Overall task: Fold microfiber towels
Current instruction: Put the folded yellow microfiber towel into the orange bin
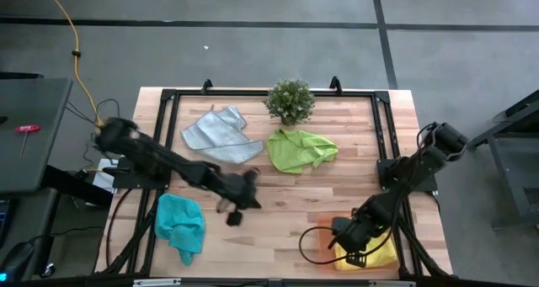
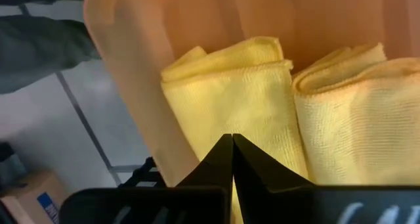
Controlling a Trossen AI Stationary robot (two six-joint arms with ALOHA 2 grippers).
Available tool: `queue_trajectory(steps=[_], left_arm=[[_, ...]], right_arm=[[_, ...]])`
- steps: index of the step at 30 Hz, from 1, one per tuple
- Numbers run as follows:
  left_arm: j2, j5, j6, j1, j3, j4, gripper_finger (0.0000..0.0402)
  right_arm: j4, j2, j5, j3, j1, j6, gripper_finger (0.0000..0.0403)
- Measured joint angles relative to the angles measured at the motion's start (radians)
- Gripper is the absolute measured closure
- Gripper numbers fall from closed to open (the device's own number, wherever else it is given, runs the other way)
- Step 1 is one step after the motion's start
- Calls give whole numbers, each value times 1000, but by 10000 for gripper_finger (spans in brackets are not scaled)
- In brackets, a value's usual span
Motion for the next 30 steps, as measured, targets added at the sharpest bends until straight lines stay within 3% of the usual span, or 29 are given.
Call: queue_trajectory(steps=[5, 13, 22, 30], left_arm=[[226, -21, 31, -17, 213, 3, 402], [450, -23, 44, -31, 451, 80, 401], [599, -17, 4, -31, 565, 230, 402], [672, 45, 4, -31, 618, 237, 402]], right_arm=[[9, -7, 0, 0, 5, -36, 403], [25, -8, 11, 0, 12, -52, 403], [60, 7, 30, 1, 12, -95, 403], [126, 137, -38, 1, 21, -157, 403]])
